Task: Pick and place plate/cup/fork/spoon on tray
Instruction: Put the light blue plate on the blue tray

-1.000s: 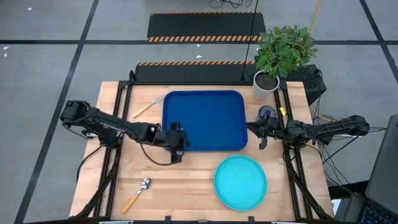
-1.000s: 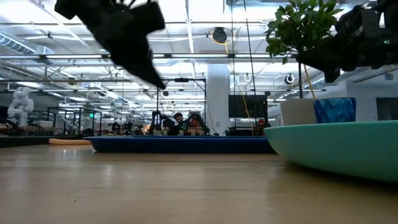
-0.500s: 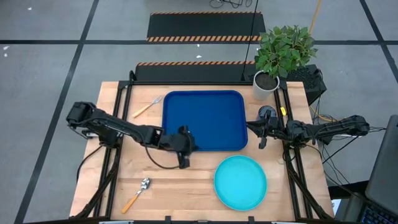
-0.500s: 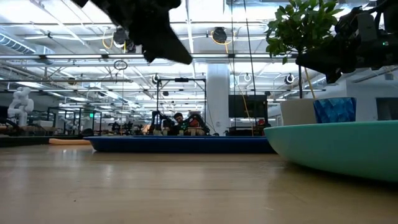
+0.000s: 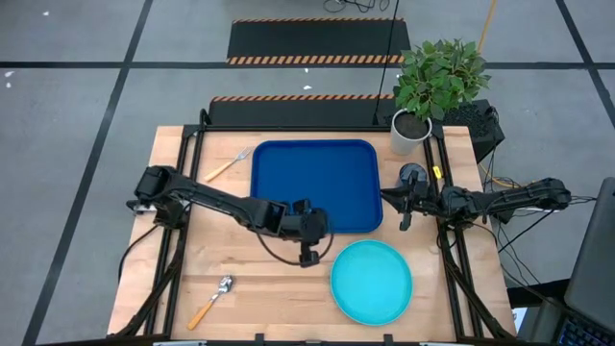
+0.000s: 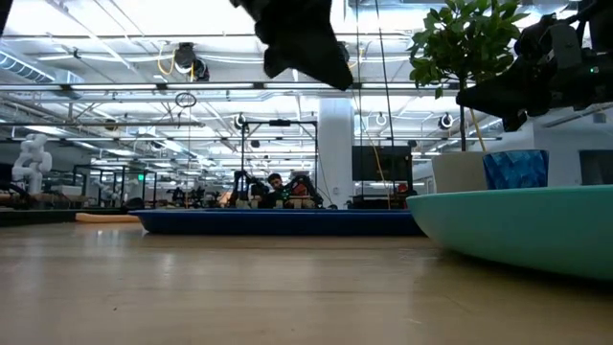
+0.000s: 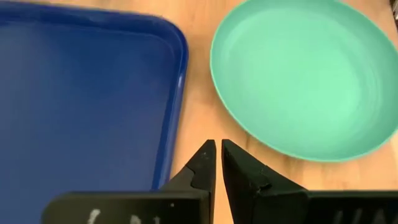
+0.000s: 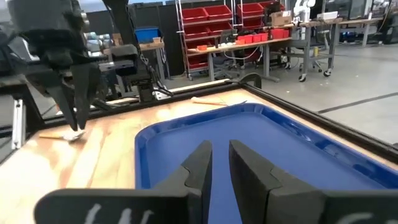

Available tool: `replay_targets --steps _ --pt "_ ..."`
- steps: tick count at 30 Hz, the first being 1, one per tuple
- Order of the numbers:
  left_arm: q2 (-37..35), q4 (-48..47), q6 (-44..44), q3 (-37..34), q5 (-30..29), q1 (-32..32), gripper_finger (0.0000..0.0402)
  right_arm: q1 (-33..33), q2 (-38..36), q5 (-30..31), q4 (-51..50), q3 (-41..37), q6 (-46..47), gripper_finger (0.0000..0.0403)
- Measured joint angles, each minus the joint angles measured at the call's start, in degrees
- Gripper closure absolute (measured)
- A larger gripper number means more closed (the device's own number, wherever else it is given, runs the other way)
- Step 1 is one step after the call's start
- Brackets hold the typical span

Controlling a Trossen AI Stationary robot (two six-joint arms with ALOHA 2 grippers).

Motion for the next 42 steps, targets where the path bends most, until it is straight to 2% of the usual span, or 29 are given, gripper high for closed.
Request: replay_targets --steps 2,6,9,17,21,24,31,34,38,42 --pt "1.8 -0.6 -1.1 2.7 0.6 -0.4 0.037 -0.1 -0.3 1.5 -0.8 0.0 -1.8 0.0353" --pt "5.8 -2.1 -2.8 7.4 4.5 -1.2 0.037 -0.6 -0.6 9.2 -0.7 0.9 -7.2 0.0353" --pt "8.7 -3.1 -3.5 10.1 4.8 -1.8 0.037 -0.6 -0.8 13.4 0.3 1.4 -9.9 0.0353" --pt "16.1 -2.1 -9.9 11.5 4.4 -1.8 0.037 -0.2 -1.0 11.3 12.8 1.6 -11.9 0.0353" --pt "17.2 -2.6 -13.5 11.5 4.4 -1.8 0.0367 -0.2 -1.0 7.4 12.0 1.6 -10.5 0.0353" --pt "16.6 -2.6 -14.5 11.6 5.0 -1.8 0.0341 -0.2 -0.9 7.2 9.9 1.6 -8.6 0.0353" --pt "16.2 -2.9 -17.0 13.7 5.9 -1.8 0.0233 0.3 -0.9 7.1 8.3 1.7 -7.3 0.0353" --pt "16.2 -2.5 -18.4 13.9 5.9 -1.8 0.0202 0.9 -0.9 7.1 8.3 1.7 -7.3 0.0353" --pt "16.6 -3.2 -23.3 13.9 5.6 -1.8 0.0188 1.2 -0.9 7.1 8.2 1.7 -7.3 0.0353" --pt "17.5 -3.8 -26.2 13.9 5.5 -1.8 0.0198 1.2 -1.0 7.2 8.2 1.7 -7.3 0.0353"
